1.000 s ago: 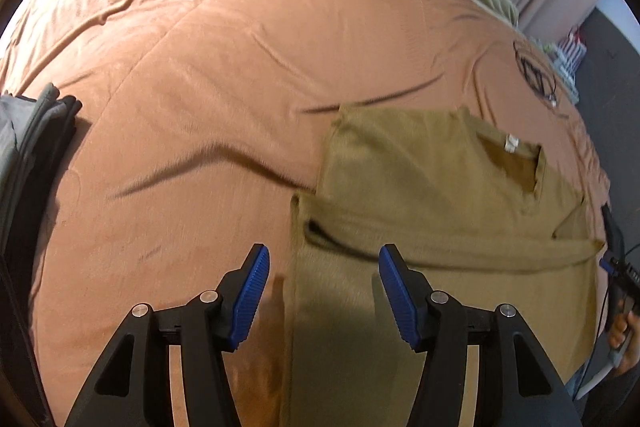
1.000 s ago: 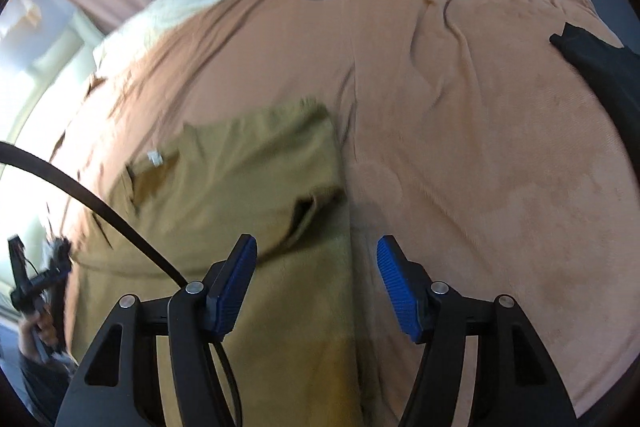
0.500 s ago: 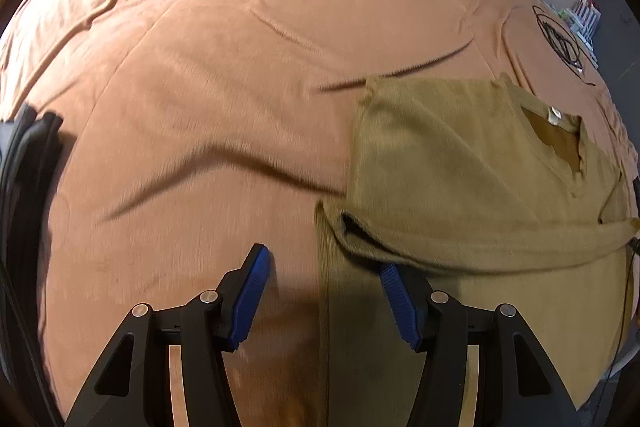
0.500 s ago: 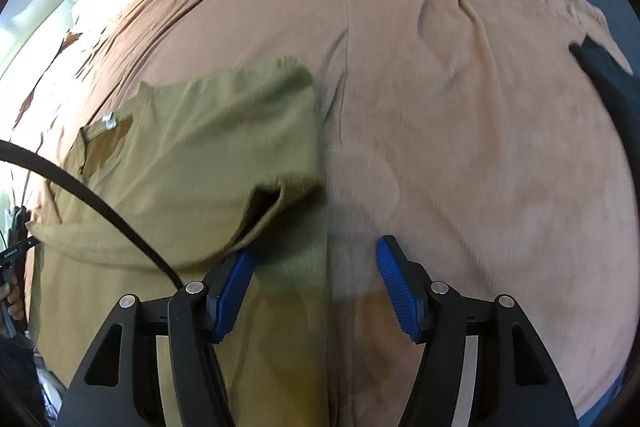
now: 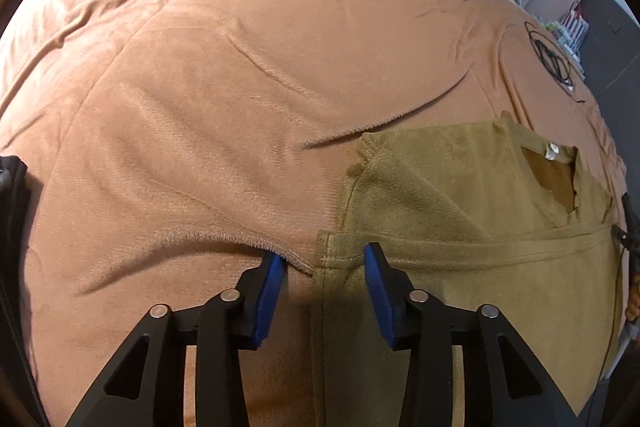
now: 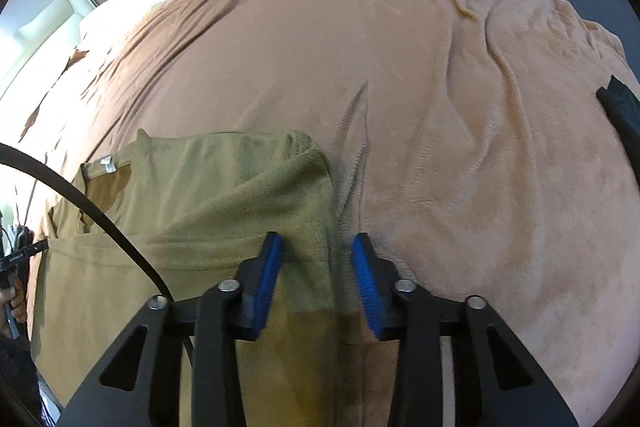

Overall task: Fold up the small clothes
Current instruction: 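Close both grippers on the new folded edge of the shirt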

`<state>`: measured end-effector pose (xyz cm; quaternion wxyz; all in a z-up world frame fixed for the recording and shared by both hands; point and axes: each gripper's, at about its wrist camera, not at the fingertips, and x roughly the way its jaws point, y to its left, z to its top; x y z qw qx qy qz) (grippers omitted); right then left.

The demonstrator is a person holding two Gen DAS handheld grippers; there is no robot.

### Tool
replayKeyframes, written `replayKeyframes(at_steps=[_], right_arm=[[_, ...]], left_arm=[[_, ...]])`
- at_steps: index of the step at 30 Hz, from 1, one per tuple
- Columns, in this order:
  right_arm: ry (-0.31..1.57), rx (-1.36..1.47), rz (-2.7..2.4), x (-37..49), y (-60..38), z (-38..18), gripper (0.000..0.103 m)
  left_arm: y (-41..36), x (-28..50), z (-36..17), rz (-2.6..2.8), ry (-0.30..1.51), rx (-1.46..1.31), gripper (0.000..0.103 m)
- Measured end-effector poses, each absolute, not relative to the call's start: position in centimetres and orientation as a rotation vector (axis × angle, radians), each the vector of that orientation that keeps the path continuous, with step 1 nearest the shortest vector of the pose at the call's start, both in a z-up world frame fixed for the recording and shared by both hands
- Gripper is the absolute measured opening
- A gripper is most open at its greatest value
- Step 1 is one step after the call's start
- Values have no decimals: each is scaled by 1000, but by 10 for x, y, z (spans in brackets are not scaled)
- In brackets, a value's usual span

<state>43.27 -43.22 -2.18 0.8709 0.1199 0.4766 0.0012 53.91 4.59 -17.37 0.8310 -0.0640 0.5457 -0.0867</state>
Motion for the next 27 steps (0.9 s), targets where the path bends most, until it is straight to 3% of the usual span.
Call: replayKeyframes(at_steps=[4, 6, 10, 27], right_arm=[[982, 243, -1, 427, -433, -20, 12], [973, 236, -8, 420, -433, -15, 8], [953, 225, -11, 409, -431, -5, 2], [820, 237, -10, 389, -434, 48, 1]], left_arm=[[45, 535, -170, -207, 1148, -159, 17], [42, 532, -166, -201, 1141, -138, 14], [39, 525, -155, -191, 1121, -114, 10], [36, 531, -93, -175, 980, -96, 8]])
